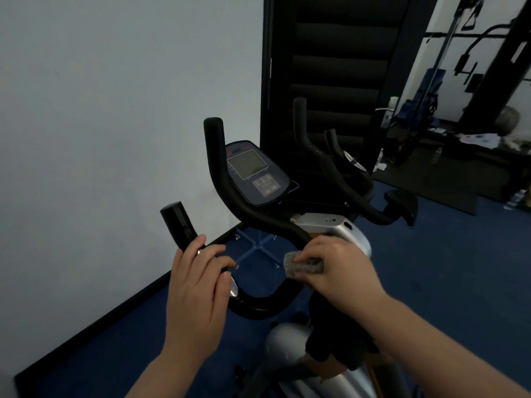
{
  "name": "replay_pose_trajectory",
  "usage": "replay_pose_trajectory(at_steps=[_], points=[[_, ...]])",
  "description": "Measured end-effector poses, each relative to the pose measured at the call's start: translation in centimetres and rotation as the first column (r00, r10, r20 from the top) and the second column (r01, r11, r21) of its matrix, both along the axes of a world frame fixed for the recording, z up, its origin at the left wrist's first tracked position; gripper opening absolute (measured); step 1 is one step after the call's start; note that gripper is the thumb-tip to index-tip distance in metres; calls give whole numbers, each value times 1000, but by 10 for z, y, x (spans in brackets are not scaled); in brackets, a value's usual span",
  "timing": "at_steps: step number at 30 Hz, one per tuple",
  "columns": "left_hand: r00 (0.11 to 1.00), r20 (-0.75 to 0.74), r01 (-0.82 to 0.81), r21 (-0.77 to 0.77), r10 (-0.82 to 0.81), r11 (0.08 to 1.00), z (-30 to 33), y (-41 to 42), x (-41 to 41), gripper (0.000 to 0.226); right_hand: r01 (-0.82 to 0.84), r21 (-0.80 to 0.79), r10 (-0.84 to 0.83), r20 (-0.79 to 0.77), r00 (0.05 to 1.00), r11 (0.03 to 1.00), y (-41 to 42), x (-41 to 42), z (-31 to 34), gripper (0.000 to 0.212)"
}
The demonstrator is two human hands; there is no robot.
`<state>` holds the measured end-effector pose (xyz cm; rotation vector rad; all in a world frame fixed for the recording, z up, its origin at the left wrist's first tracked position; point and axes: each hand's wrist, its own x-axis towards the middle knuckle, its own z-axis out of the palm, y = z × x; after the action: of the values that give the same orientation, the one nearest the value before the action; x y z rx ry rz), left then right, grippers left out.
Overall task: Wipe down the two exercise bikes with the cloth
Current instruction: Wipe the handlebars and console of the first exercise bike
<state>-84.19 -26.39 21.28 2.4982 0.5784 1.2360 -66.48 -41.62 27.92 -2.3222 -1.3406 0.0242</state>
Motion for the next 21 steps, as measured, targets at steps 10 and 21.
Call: replay_pose_trajectory(at_steps=[10, 21], points=[[1000, -11, -10, -1, 10, 1000, 2, -2, 0, 34, -179, -91, 173, -64, 983, 980, 6, -13, 7, 23], [1000, 19, -20, 8, 20, 1000, 0, -2, 4, 35, -285, -51, 283, -31, 959, 957, 10, -23, 1, 22]])
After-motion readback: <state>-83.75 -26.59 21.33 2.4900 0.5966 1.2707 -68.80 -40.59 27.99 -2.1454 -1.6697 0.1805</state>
